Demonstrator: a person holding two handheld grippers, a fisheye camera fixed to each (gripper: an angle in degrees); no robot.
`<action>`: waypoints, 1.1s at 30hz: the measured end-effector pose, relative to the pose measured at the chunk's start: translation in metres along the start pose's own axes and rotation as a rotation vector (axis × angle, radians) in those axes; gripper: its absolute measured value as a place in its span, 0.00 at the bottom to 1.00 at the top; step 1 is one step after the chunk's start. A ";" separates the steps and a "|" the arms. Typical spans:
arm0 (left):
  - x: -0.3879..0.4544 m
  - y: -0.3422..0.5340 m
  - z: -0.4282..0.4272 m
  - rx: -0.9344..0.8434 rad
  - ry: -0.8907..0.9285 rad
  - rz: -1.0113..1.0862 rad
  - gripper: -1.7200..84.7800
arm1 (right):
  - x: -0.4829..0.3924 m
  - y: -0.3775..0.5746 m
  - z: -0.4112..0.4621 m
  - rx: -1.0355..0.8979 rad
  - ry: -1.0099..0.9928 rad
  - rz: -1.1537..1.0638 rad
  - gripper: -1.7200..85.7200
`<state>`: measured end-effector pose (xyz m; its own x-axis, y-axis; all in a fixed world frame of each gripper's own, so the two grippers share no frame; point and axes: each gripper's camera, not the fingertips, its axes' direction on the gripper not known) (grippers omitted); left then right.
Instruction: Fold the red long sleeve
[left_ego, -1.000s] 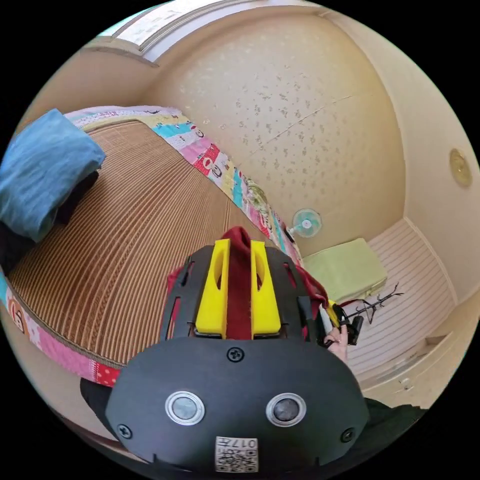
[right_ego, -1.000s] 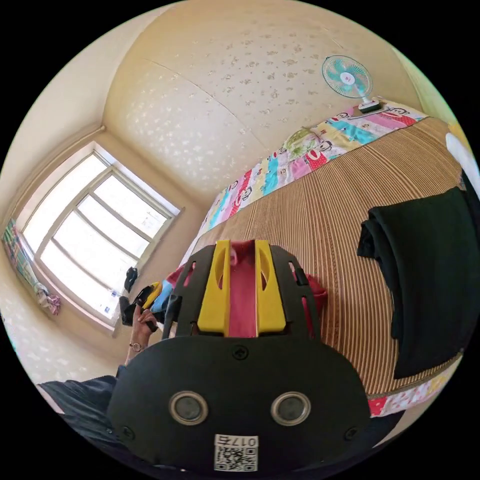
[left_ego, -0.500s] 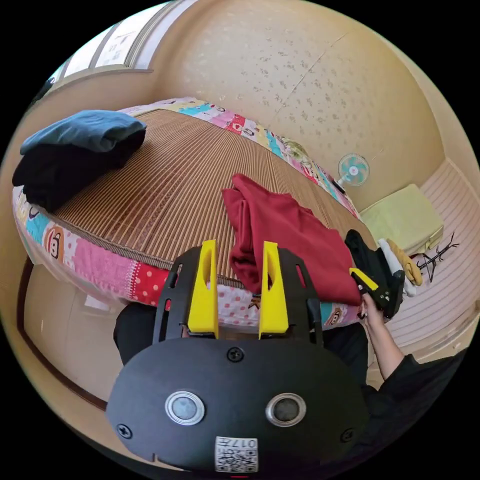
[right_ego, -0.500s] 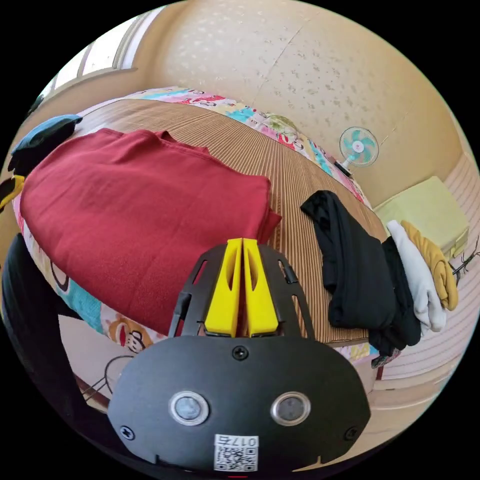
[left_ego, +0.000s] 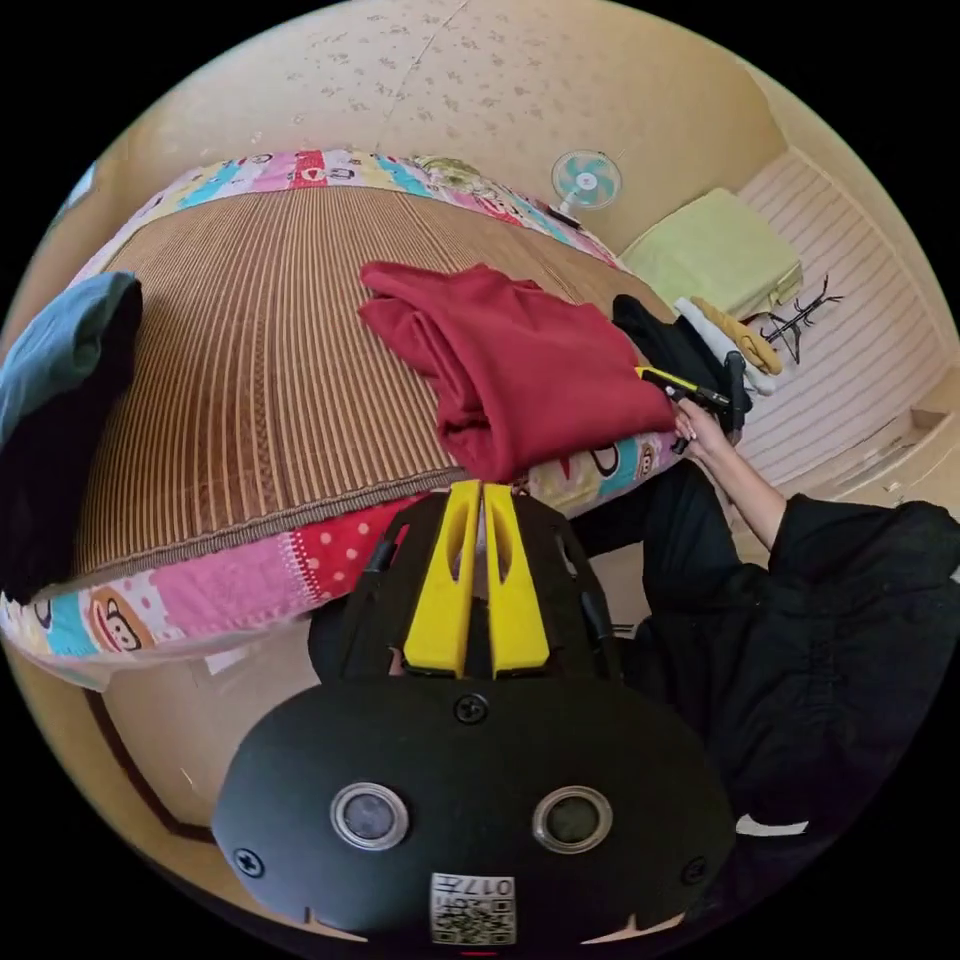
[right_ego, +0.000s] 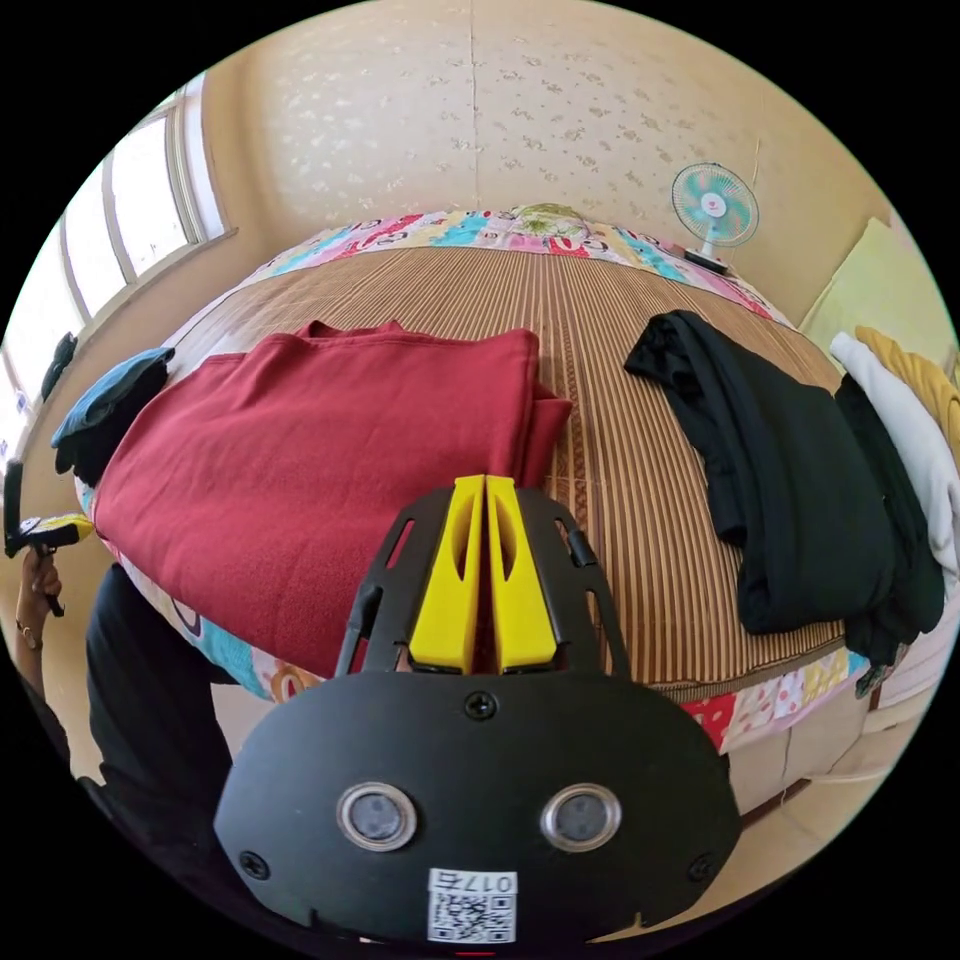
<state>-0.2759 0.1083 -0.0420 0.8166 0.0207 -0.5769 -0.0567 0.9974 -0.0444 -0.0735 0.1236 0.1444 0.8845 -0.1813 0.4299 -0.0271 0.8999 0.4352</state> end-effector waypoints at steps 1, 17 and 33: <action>-0.013 0.015 -0.006 0.054 -0.002 -0.103 0.02 | 0.001 0.000 0.000 0.004 -0.005 0.008 0.02; -0.012 0.015 0.063 0.244 0.415 -0.678 0.19 | 0.027 -0.012 -0.042 0.032 -0.095 0.082 0.02; 0.196 -0.105 0.037 0.403 0.349 -0.222 0.05 | 0.101 -0.038 -0.120 0.081 -0.287 0.191 0.02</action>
<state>-0.0889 0.0101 -0.1200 0.5422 -0.1476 -0.8272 0.3737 0.9241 0.0800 0.0726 0.1191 0.0765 0.6931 -0.1269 0.7096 -0.2265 0.8962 0.3815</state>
